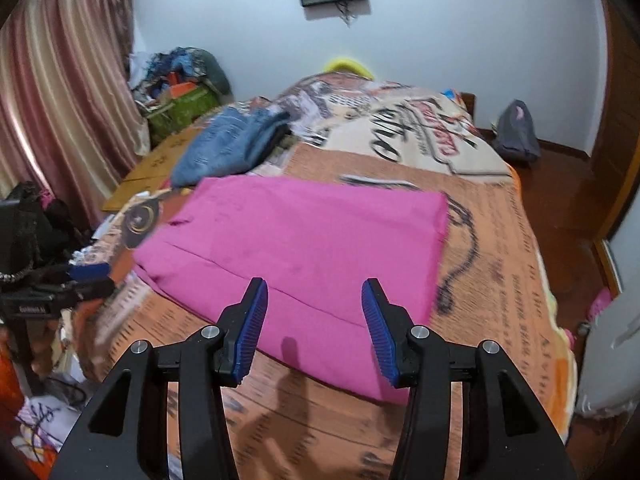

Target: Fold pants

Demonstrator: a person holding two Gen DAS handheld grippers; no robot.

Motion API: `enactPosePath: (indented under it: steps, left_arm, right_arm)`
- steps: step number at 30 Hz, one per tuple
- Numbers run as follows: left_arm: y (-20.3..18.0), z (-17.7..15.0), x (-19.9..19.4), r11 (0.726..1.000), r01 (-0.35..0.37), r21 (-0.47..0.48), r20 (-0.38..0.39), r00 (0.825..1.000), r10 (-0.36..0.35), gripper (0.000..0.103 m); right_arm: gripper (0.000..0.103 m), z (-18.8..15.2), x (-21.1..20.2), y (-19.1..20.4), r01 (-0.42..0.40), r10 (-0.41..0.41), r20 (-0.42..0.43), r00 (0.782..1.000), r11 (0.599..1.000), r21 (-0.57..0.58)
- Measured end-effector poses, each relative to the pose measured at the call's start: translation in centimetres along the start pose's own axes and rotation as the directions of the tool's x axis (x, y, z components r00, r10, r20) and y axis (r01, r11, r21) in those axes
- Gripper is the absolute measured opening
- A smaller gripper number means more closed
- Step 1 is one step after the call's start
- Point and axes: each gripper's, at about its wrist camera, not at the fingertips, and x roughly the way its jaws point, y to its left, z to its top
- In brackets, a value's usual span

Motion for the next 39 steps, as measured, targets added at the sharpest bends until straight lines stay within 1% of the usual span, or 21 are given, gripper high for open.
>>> enactPosePath:
  steps: [3, 6, 7, 10, 12, 15, 22, 25, 26, 27, 29, 30, 31, 32, 34, 36, 39]
  left_arm:
    - [0.0, 0.3, 1.2, 0.999, 0.047, -0.027, -0.042, 0.998, -0.048, 0.084]
    - [0.2, 0.5, 2.4, 0.994, 0.09, -0.065, -0.082, 0.992, -0.095, 0.084]
    - [0.2, 0.5, 2.7, 0.993, 0.093, -0.069, -0.083, 0.992, -0.099, 0.084]
    - [0.0, 0.9, 3.3, 0.993, 0.106, -0.058, -0.087, 0.99, -0.111, 0.09]
    - [-0.1, 1.2, 3.8, 0.991, 0.115, -0.066, -0.086, 0.989, -0.12, 0.093]
    - [-0.1, 1.8, 4.5, 0.99, 0.116, -0.081, -0.075, 0.99, -0.122, 0.094]
    - [1.1, 3.6, 5.4, 0.978, 0.15, -0.148, -0.047, 0.986, -0.159, 0.094]
    - [1.7, 4.6, 6.0, 0.974, 0.143, -0.174, -0.046, 0.987, -0.153, 0.093]
    - [1.8, 5.0, 6.3, 0.974, 0.141, -0.177, -0.045, 0.988, -0.151, 0.09]
    - [1.9, 5.3, 6.5, 0.975, 0.138, -0.175, -0.045, 0.988, -0.147, 0.083]
    - [1.7, 5.8, 7.0, 0.982, 0.106, -0.157, -0.049, 0.992, -0.115, 0.068]
    - [1.6, 5.9, 7.1, 0.986, 0.073, -0.147, -0.054, 0.995, -0.081, 0.052]
    - [1.6, 6.1, 7.3, 0.989, 0.038, -0.143, -0.06, 0.997, -0.047, 0.04]
    - [1.7, 6.2, 7.3, 0.988, 0.038, -0.147, -0.061, 0.997, -0.047, 0.04]
    - [1.7, 6.4, 7.0, 0.988, 0.044, -0.146, -0.048, 0.997, -0.052, 0.035]
    - [1.2, 6.5, 6.3, 0.995, 0.024, -0.099, -0.025, 0.999, -0.026, 0.03]
    - [-0.3, 6.7, 4.9, 0.999, -0.043, -0.006, 0.03, 0.999, 0.043, 0.029]
  right_arm:
    - [0.045, 0.5, 1.3, 1.5, -0.022, 0.022, -0.002, 1.0, 0.999, -0.031]
    - [0.045, 0.6, 2.5, 2.6, -0.029, 0.028, -0.008, 1.0, 0.998, -0.055]
    - [0.045, 0.6, 3.0, 2.8, -0.03, 0.029, -0.012, 0.999, 0.998, -0.06]
    - [0.045, 0.6, 4.1, 3.0, -0.037, 0.035, -0.031, 0.999, 0.997, -0.062]
    - [0.045, 0.3, 5.1, 3.0, -0.048, 0.044, -0.067, 0.997, 0.997, -0.066]
    - [0.046, -0.4, 6.4, 3.0, -0.058, 0.049, -0.121, 0.992, 0.995, -0.076]
    - [0.047, -0.8, 6.4, 2.9, -0.071, 0.059, -0.126, 0.99, 0.993, -0.094]
    - [0.047, -0.7, 6.4, 2.9, -0.073, 0.06, -0.128, 0.99, 0.993, -0.098]
    - [0.047, -0.7, 6.6, 2.9, -0.074, 0.062, -0.129, 0.99, 0.992, -0.097]
    - [0.047, -0.7, 6.6, 2.8, -0.077, 0.064, -0.129, 0.99, 0.992, -0.095]
    - [0.047, -0.6, 6.6, 2.7, -0.081, 0.069, -0.129, 0.989, 0.993, -0.091]
    - [0.047, -0.6, 6.6, 2.7, -0.081, 0.07, -0.127, 0.989, 0.993, -0.086]
    - [0.047, -0.7, 6.5, 2.7, -0.08, 0.069, -0.126, 0.99, 0.993, -0.082]
    - [0.047, -0.7, 6.5, 2.6, -0.075, 0.065, -0.126, 0.99, 0.994, -0.079]
    - [0.047, -0.6, 6.3, 2.7, -0.075, 0.065, -0.131, 0.989, 0.995, -0.071]
    - [0.047, -0.3, 6.1, 2.7, -0.083, 0.073, -0.135, 0.988, 0.994, -0.067]
    - [0.047, 0.3, 5.6, 2.7, -0.092, 0.085, -0.122, 0.989, 0.994, -0.053]
